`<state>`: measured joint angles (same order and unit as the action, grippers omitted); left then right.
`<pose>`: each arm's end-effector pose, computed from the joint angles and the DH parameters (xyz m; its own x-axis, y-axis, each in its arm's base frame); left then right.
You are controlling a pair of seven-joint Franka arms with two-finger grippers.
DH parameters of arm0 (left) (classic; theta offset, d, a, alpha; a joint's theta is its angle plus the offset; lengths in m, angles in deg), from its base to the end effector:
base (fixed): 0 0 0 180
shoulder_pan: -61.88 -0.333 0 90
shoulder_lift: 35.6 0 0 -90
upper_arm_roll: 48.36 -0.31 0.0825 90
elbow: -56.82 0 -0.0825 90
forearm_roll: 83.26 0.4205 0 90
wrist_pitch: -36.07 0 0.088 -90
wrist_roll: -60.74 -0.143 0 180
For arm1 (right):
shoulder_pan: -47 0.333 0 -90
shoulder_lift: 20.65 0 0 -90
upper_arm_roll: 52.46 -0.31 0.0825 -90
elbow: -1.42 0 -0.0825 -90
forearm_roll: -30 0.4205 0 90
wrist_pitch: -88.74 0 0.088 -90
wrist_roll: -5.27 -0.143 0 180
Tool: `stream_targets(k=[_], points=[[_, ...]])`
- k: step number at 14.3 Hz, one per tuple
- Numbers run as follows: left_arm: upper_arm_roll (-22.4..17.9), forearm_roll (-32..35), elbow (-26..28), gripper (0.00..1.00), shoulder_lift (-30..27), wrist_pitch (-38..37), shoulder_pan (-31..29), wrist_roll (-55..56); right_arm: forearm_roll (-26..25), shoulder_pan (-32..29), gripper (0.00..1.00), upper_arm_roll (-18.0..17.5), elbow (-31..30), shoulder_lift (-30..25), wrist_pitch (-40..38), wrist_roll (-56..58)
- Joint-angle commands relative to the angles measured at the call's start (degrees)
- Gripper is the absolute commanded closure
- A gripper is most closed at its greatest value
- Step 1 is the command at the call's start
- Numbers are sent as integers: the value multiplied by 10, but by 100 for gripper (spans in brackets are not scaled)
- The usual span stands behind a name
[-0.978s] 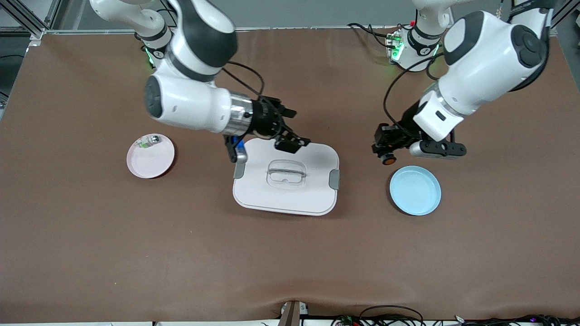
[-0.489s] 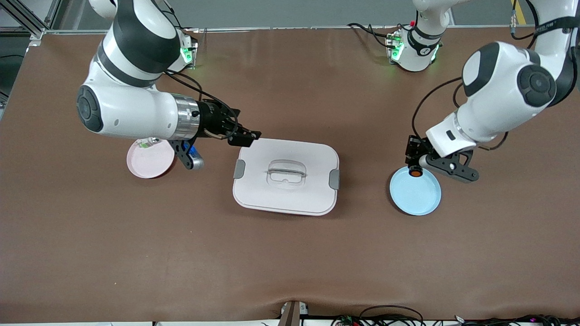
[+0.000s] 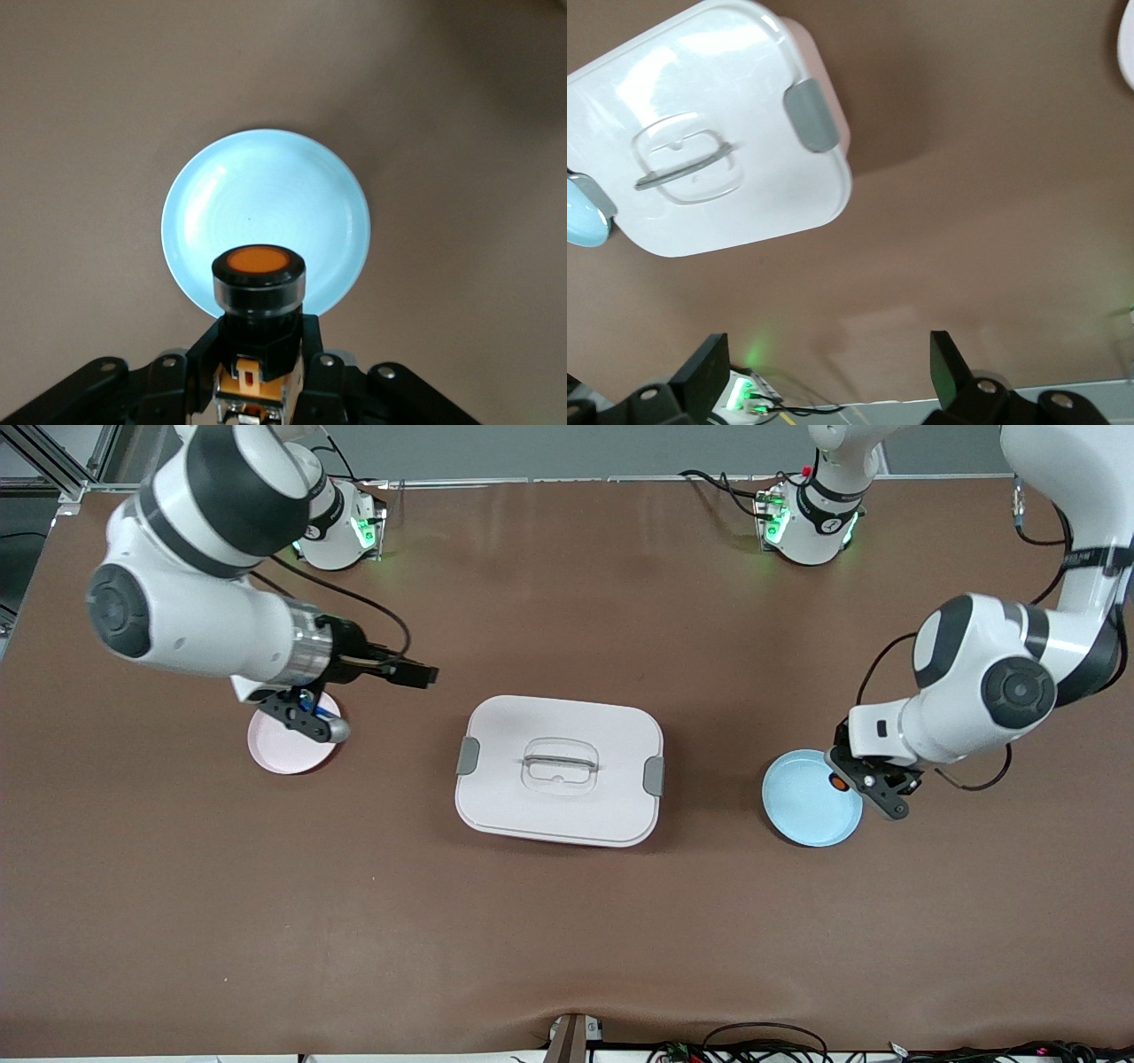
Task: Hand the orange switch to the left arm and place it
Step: 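Lower the switch onto the blue plate while the right gripper withdraws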
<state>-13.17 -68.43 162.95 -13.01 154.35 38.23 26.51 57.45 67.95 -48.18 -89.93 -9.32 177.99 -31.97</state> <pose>0.6352 -0.0966 0.2737 0.6107 -0.7882 -0.0761 -0.7860 -0.6150 0.0630 0.5797 0.2459 0.4646 0.8386 -0.3103 -0.4477 -0.4352 -0.8759 -0.2083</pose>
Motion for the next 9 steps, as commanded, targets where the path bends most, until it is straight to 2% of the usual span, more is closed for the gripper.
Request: stream_targets(k=[1,3,6,9], points=[[7,32,3,100,34,10,1,-59,-56,-36,0,-9,-40,-28,-5,85],[7,64,5,100,53,30,0,-93,-114,-37,0,-10,-46,-31,-1,113],[8,133,1,100,87,67,3,-147,-132,-88,0,-9,-59,-29,6,219],[8,137,3,100,120,106,-17,-212,-174,-105,0,-9,-88,-34,43,270]])
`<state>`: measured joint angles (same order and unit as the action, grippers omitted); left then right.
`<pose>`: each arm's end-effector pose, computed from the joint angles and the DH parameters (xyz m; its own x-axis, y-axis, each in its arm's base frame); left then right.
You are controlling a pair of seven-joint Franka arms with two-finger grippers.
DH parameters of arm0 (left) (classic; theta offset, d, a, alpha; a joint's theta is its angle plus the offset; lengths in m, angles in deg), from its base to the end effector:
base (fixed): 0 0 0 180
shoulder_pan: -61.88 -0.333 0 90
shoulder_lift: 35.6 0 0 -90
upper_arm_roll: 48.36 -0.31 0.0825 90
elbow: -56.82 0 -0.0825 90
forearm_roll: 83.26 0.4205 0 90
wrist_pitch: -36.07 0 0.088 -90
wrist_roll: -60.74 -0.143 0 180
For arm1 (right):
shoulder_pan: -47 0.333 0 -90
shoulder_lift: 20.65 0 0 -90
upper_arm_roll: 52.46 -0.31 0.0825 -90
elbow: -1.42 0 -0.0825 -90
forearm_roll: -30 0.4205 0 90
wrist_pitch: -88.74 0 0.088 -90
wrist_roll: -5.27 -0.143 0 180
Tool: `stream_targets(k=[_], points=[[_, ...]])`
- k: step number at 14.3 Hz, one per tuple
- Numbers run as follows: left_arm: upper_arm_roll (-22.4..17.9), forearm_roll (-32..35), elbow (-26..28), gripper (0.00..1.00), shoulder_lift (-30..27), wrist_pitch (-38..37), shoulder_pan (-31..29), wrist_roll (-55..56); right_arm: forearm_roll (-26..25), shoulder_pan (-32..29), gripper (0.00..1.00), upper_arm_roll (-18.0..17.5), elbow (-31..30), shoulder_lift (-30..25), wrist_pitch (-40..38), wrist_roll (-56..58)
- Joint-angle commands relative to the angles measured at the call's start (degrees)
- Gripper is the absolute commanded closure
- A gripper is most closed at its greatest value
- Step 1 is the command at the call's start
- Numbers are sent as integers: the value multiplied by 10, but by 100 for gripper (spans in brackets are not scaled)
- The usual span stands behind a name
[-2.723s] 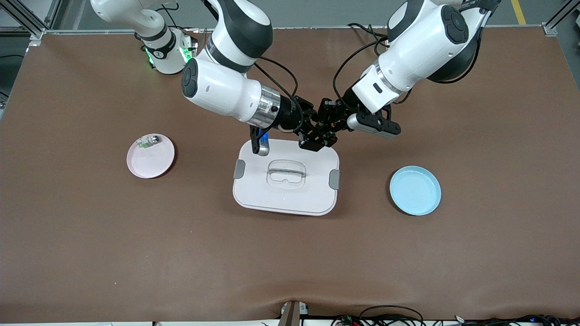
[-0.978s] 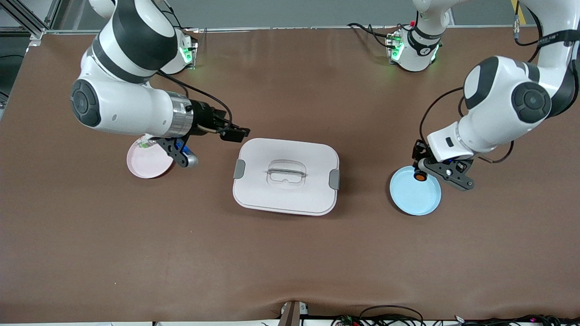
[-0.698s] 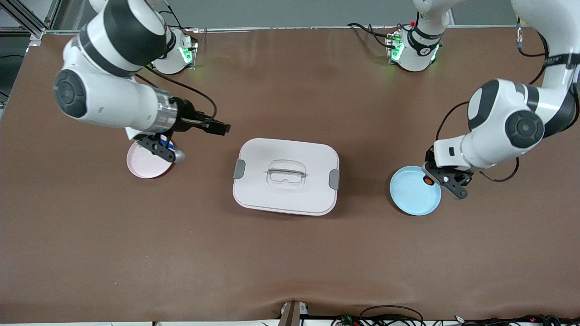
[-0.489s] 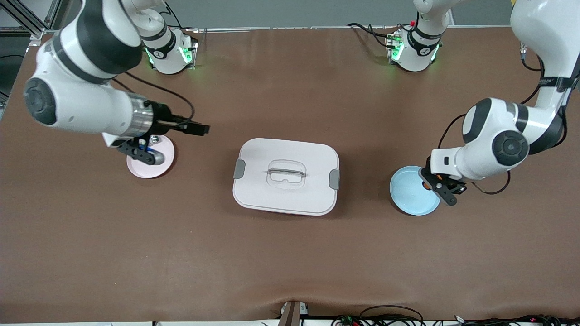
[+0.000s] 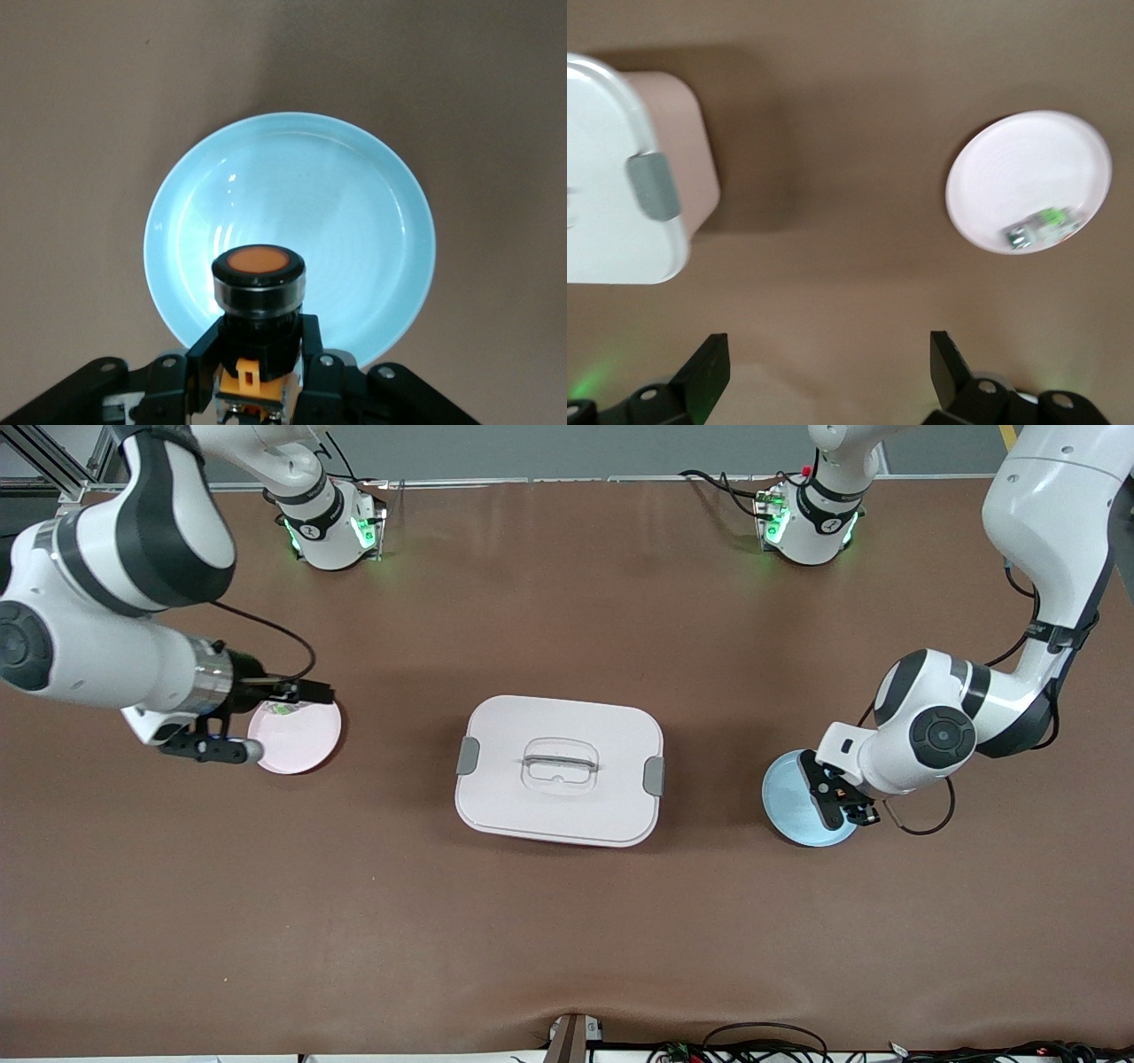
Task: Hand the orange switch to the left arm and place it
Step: 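Lower the switch onto the blue plate while the right gripper withdraws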
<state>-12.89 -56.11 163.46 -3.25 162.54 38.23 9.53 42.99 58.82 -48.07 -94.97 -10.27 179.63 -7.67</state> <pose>0.6414 -0.1006 0.1883 0.2228 -0.9715 -0.0808 -0.9730 -0.2267 0.0428 0.6004 0.1124 0.4224 0.9445 -0.1035 -0.3117 -0.1520 -0.9791 -0.1354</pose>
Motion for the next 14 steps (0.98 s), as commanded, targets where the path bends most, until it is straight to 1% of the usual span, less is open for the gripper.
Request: stream_targets(k=[1,2,5,6,9,13,14], points=[[5,14,1,100,28,29,-24,-53,-44,-14,0,-11,-43,-25,38,38],[6,14,6,100,29,31,-32,-68,-55,-15,0,-11,-46,-26,44,55],[7,15,21,100,29,47,-26,-146,-74,-29,0,-11,-47,-33,49,75],[7,15,22,100,37,48,-27,-151,-85,-35,0,-11,-49,-37,53,87],[6,17,28,100,45,46,-27,-156,-92,-54,0,-11,-54,-48,60,122],[5,31,27,100,51,51,-15,-145,-93,-63,0,-11,-122,-105,121,144],[5,36,24,73,52,54,-17,-144,-97,-63,0,-11,-127,-113,121,144]])
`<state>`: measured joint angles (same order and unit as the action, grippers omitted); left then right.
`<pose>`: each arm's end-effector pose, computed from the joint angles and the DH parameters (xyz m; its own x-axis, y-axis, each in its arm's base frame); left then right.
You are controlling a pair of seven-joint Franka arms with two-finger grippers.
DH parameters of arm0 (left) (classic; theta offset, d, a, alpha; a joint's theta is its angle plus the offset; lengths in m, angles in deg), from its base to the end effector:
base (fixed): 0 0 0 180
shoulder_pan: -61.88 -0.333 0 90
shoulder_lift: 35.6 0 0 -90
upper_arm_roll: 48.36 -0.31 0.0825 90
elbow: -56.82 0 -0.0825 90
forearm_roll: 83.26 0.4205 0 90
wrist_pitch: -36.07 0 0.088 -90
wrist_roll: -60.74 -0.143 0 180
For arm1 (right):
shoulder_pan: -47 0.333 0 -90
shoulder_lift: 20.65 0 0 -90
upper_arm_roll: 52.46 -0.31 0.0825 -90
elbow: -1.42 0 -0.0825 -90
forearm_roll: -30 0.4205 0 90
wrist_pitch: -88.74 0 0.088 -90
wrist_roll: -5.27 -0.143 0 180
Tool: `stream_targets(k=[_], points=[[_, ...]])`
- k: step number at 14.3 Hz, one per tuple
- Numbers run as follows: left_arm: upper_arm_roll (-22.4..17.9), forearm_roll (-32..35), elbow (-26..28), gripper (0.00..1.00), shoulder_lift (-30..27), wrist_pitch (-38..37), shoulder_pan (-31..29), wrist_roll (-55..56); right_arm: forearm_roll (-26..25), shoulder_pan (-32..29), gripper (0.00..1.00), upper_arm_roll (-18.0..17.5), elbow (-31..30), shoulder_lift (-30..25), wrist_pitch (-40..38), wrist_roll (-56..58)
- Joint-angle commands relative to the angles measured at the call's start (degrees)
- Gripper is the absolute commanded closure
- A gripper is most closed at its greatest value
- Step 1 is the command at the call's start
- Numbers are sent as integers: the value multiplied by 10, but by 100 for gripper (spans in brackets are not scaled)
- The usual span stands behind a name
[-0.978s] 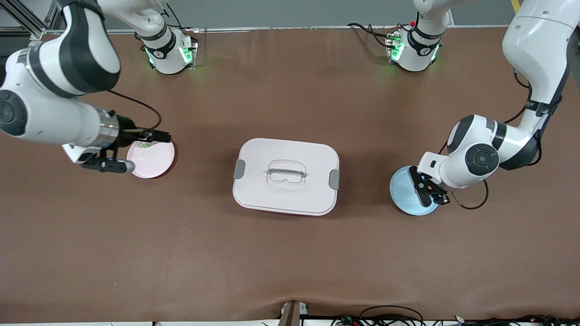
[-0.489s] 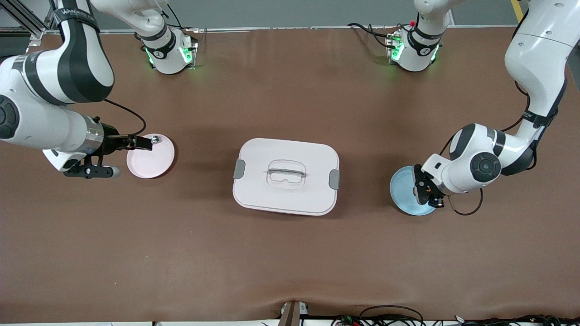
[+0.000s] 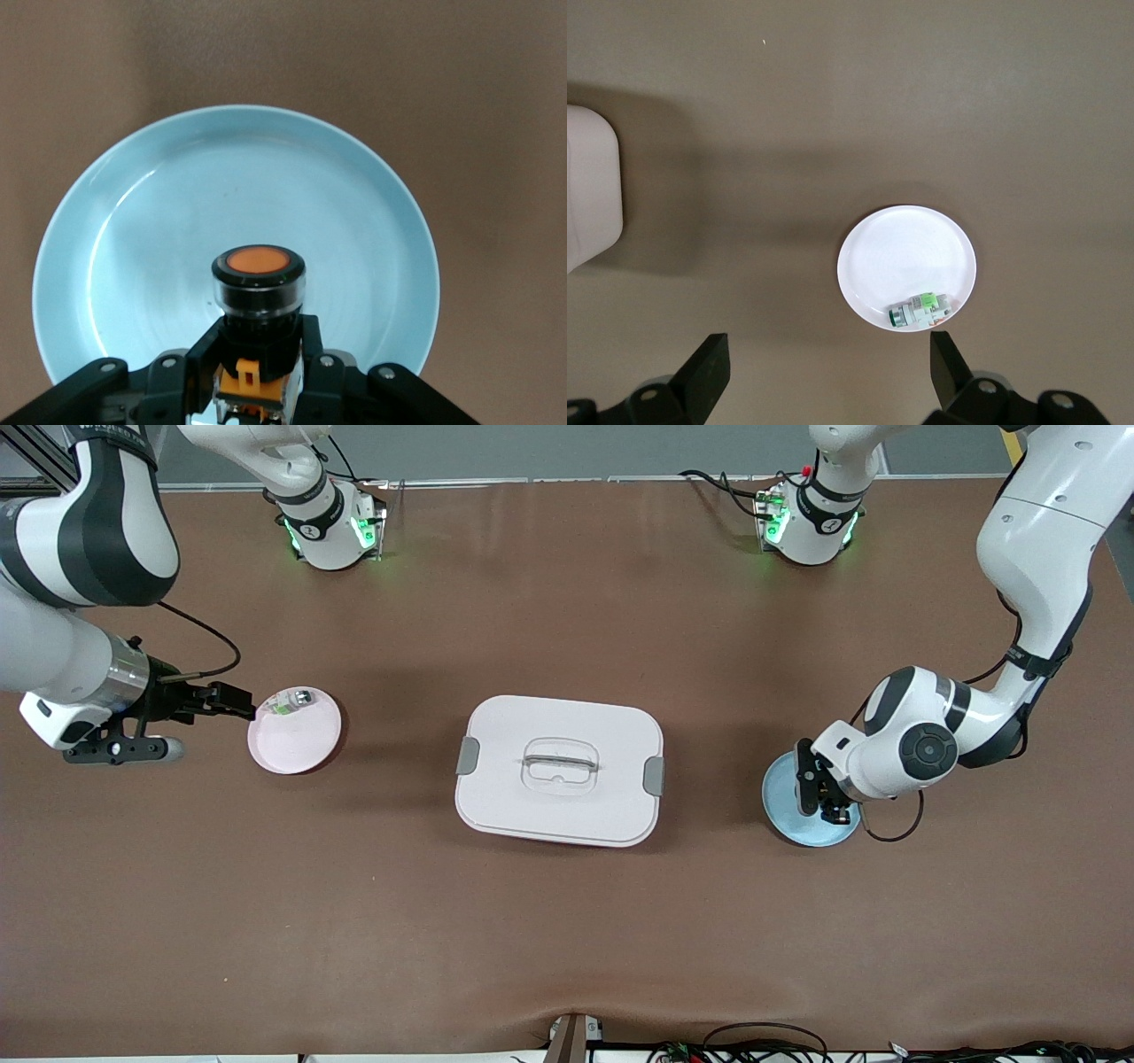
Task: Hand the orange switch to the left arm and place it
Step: 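Lower the switch onto the blue plate while the right gripper withdraws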
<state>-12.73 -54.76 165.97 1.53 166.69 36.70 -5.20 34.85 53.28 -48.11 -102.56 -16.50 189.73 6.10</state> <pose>0.6230 -0.0991 0.1325 -0.0407 -0.9990 -0.0175 -0.9938 0.0386 0.1042 0.5990 0.0313 0.4314 0.9918 0.0313 -0.1235 0.0219 -0.9968 -0.0767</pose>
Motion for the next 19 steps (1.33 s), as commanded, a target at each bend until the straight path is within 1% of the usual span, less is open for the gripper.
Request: stream_targets(k=[1,3,5,6,7,9,11,12,15,17,19], points=[[4,21,-2,1,4,12,0,10,-20,-7,0,-10,-52,-57,18,7],[4,22,-2,0,2,12,0,47,-36,-12,0,-10,-51,-67,15,7],[8,15,-11,0,-11,7,-1,68,-40,-20,0,-10,-47,-72,15,7],[17,6,-14,0,-28,-2,-6,77,-41,-24,0,-9,-45,-74,15,7],[31,-20,-22,0,-46,-25,-7,96,-41,-28,0,-9,-40,-76,15,5],[42,-65,-71,0,-68,-94,-4,139,-42,-41,0,-10,-22,-74,14,4],[49,-110,-149,0,-68,-187,-5,168,-43,-57,0,-10,-5,-72,14,1],[49,-131,-175,0,-68,-220,-7,188,-43,-63,0,-10,6,-71,14,6],[49,-158,-228,0,-86,-263,-7,287,-43,-65,0,-11,42,-70,2,1],[55,-178,-252,0,-101,-275,-3,383,-43,-69,0,-13,81,-70,-36,2],[70,-194,-270,0,-103,-315,-6,440,-42,-78,0,-16,113,-69,-66,1]])
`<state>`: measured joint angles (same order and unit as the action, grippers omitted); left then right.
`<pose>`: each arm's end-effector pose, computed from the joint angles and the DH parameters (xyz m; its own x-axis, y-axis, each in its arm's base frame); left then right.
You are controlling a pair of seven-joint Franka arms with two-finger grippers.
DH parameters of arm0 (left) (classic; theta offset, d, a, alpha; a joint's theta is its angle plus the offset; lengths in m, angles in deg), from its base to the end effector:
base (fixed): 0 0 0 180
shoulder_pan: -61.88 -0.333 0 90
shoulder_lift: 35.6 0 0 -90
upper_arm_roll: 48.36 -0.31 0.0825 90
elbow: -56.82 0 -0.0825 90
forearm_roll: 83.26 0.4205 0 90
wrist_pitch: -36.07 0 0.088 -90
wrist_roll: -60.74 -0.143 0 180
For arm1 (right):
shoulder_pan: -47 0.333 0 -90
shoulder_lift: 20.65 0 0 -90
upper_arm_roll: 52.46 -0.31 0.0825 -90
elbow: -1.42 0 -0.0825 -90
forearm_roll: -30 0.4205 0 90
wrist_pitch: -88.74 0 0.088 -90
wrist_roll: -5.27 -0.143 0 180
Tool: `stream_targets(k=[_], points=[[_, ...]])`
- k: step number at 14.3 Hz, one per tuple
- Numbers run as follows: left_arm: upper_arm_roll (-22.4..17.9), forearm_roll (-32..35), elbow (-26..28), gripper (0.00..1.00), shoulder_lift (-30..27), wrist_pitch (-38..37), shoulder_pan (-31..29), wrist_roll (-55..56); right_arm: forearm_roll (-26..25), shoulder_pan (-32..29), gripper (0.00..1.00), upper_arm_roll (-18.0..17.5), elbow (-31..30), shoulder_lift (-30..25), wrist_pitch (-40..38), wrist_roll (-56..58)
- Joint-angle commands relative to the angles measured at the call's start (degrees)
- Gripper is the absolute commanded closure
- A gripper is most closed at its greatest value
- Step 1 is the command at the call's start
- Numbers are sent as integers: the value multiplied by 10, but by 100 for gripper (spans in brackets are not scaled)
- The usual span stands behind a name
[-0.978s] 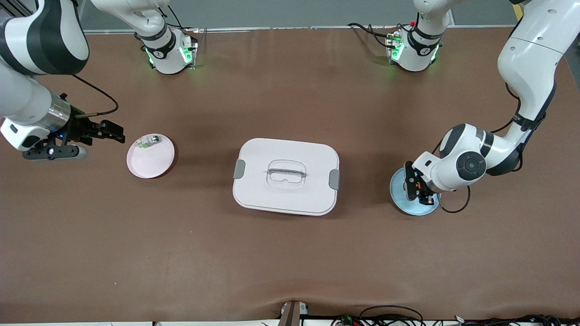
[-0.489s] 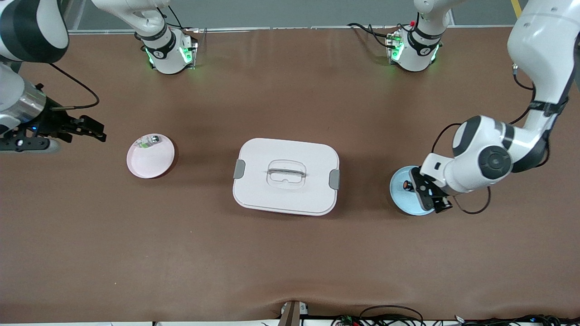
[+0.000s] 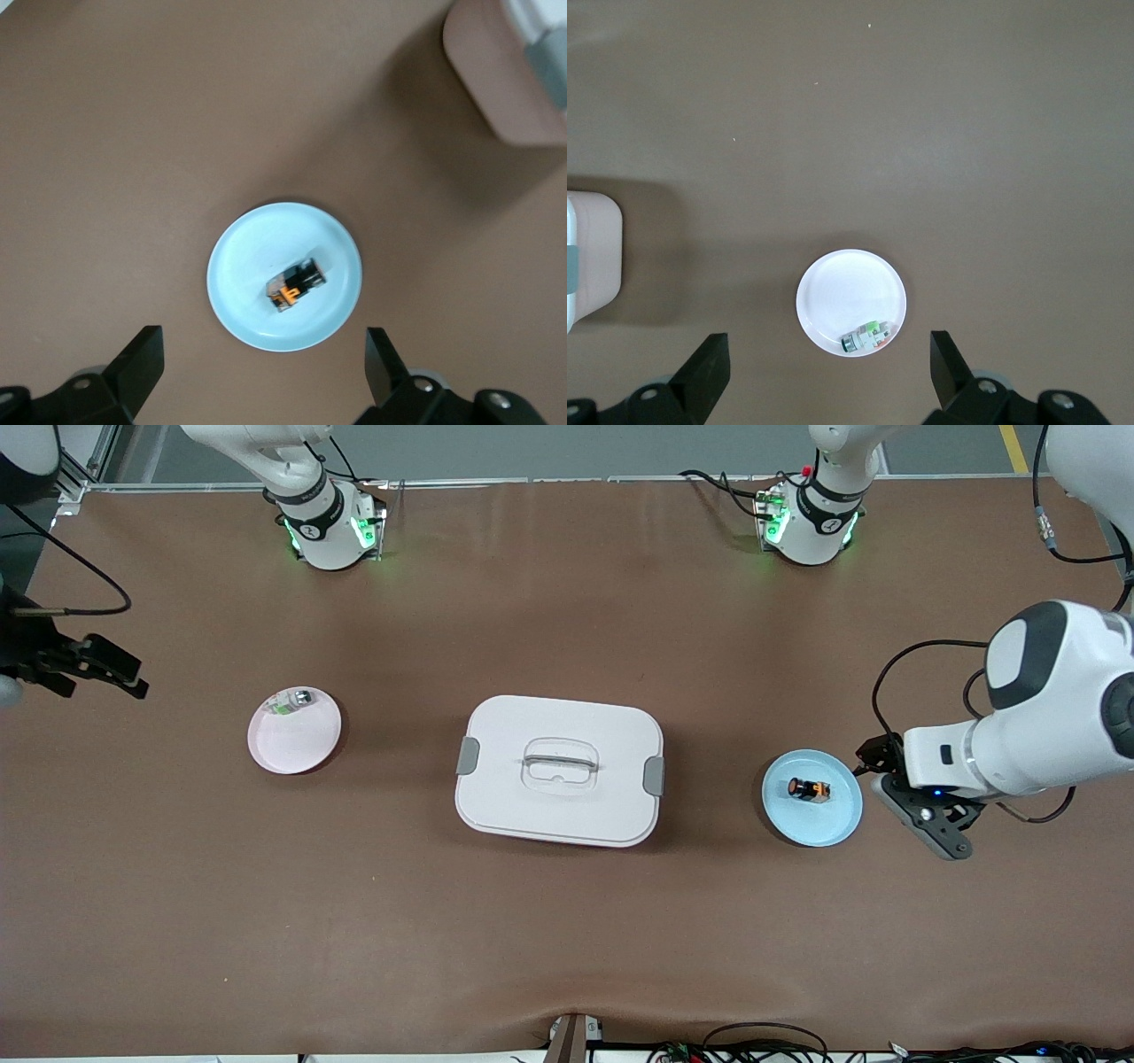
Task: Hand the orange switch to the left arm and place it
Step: 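Open the left gripper and raise it away from the blue plate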
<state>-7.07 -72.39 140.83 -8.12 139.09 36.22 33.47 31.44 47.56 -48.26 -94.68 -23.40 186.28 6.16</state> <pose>0.6936 -0.1031 0.4047 0.7379 -0.6741 0.0313 -0.6720 -0.7298 0.1254 0.5893 -0.0350 0.5682 0.9960 -0.0513 0.0733 -0.0494 -0.9984 -0.0275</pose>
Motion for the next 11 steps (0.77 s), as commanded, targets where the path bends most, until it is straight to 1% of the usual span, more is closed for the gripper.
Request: stream_targets(k=[1,2,4,6,8,9,11], points=[[15,-26,-37,0,-12,-68,-1,82,-7,-27,0,-17,42,0,-38,0],[14,-34,-57,0,-23,-107,0,117,-7,-34,0,-18,43,0,-38,2],[14,-38,-77,0,-31,-160,-2,194,-6,-53,0,-33,43,0,-39,4],[7,-31,-85,0,-54,-175,-4,231,-5,-63,0,-46,43,0,-51,4],[-2,-32,-85,0,-62,-186,-13,244,-5,-63,0,-46,47,0,-66,3],[-1,-38,-85,0,-62,-188,-14,270,-5,-60,0,-47,49,0,-72,1],[6,-38,-85,0,-62,-200,-8,354,-5,-58,0,-47,53,0,-74,1]])
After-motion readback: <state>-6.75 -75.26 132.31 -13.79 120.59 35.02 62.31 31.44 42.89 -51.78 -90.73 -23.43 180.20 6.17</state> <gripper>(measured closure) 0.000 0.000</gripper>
